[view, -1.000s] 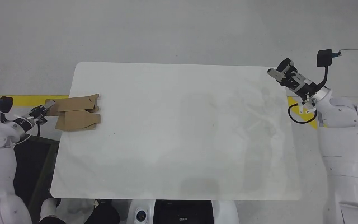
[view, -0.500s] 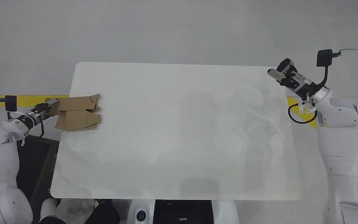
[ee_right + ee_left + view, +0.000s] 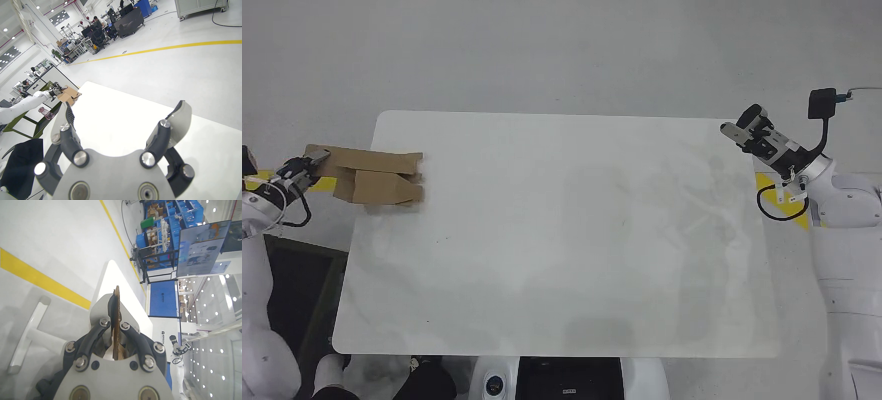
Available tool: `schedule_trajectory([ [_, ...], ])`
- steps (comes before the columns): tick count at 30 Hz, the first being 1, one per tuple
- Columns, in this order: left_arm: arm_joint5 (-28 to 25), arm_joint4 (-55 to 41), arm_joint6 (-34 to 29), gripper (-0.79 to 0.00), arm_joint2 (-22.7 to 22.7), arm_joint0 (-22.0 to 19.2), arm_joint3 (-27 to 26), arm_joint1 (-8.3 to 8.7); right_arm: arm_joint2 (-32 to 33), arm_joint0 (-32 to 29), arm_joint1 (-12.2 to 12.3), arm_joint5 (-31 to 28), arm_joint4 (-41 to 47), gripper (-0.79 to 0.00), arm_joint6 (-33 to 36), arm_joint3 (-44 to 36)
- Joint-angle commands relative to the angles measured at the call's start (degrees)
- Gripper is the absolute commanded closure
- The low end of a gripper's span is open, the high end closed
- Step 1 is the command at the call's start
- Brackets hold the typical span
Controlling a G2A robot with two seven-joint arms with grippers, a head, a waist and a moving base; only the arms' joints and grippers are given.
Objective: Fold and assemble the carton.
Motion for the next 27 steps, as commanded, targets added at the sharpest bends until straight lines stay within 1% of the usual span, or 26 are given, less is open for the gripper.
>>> schedule_trajectory([
  [1,0.93,-1.52,0.37,0.0,1.01,-0.8,-1.34,-0.52,0.0,0.0,0.0,0.0,0.0,-0.785,0.0,0.0],
  [5,3.07,-4.36,2.39,0.0,3.57,-2.74,-3.99,-1.81,0.0,0.0,0.0,0.0,0.0,-0.785,0.0,0.0],
  [10,5.64,-8.08,3.87,0.0,7.95,-4.69,-6.4,-3.87,0.0,0.0,0.0,0.0,0.0,-0.785,0.0,0.0],
  [17,6.36,-12.31,5.41,0.0,15.43,-5.67,-10.55,-7.02,0.0,0.0,0.0,0.0,0.0,-0.785,0.0,0.0],
  [21,7.35,-14.85,6.61,0.0,18.9,-7.22,-10.46,-8.55,0.0,0.0,0.0,0.0,0.0,-0.785,0.0,0.0],
  [25,6.88,-15.21,7.84,0.0,22.59,-9.44,-10.12,-9.96,0.0,0.0,0.0,0.0,0.0,-0.785,0.0,0.0],
  [27,6.56,-16.27,7.33,0.0,24.46,-10.54,-9.87,-10.79,0.0,0.0,0.0,0.0,0.0,-0.785,0.0,0.0],
])
